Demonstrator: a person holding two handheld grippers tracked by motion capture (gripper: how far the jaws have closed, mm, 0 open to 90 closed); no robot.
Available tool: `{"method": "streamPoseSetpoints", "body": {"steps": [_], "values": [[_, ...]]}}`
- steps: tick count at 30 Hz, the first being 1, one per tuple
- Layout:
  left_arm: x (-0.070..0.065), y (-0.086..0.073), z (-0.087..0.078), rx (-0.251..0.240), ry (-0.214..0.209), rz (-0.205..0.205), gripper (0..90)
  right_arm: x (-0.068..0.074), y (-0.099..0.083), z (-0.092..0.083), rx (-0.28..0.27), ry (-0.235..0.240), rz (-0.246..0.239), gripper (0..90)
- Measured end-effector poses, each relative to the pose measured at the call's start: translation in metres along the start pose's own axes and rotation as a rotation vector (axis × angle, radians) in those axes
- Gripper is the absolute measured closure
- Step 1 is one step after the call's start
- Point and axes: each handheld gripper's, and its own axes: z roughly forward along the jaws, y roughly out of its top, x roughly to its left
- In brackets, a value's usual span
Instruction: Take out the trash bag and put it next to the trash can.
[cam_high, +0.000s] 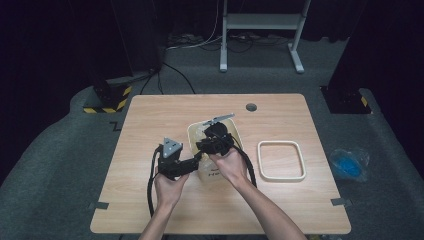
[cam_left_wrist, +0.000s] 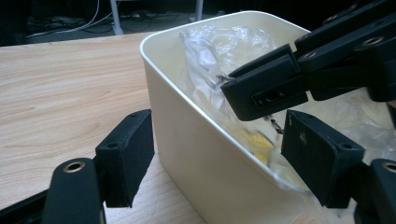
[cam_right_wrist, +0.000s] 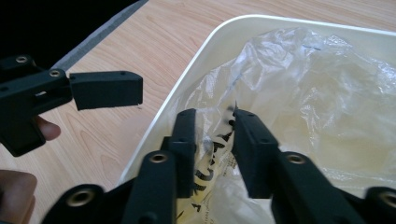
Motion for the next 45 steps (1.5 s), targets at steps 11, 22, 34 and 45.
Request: {"method": "streamPoseSetpoints", "body": {"steps": [11,22,34,45], "values": [[0.007,-0.003,-0.005,-0.015,0.009,-0.022,25.2,0.004,-0.001,0.000,0.000,-0.044,-0.033,90.0],[0.011,-0.007,-0.008,-0.052,0.006,-0.063,25.0,0.006,-0.004,-0.011,-0.091,-0.127,-0.128,90.0],[0.015,-0.008,-0.015,-0.086,0.031,-0.068,25.6,0.000,-0.007,-0.025,-0.177,-0.148,-0.131,90.0],[0.032,-0.021,-0.016,-0.069,0.088,-0.107,26.2,-0.006,-0.008,-0.035,-0.231,-0.168,-0.126,90.0]]}}
